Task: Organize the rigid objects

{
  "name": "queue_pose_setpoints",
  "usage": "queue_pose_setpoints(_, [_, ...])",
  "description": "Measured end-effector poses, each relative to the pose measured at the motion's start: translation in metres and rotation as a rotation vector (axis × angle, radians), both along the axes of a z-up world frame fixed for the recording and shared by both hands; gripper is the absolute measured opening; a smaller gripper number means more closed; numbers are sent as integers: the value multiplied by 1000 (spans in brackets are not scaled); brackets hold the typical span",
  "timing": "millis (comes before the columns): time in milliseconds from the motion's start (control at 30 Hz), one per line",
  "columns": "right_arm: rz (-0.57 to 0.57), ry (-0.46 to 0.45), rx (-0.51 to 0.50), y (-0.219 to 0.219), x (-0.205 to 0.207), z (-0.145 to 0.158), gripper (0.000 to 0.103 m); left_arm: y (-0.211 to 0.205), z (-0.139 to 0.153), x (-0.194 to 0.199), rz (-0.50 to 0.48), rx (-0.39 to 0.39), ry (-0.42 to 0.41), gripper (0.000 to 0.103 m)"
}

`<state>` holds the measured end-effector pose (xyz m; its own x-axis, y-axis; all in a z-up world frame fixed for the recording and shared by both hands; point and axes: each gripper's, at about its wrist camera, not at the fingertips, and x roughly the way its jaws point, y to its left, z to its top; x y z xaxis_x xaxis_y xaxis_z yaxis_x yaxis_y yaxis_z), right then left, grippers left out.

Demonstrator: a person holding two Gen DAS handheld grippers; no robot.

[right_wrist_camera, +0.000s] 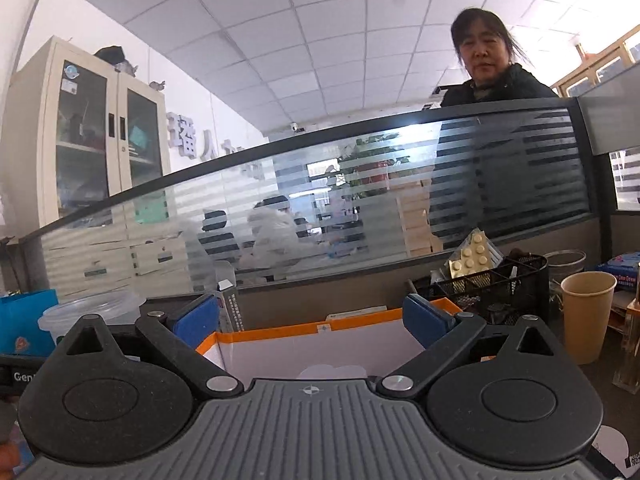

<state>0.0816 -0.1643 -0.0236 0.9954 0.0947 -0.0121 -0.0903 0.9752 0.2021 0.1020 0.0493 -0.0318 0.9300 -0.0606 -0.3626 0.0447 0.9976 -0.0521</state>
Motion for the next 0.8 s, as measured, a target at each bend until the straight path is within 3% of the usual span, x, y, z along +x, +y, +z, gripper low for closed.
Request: queue_pose_setpoints(800, [20,39,-42,3,4,-4,102,-7,-6,2,-11,23,14,103])
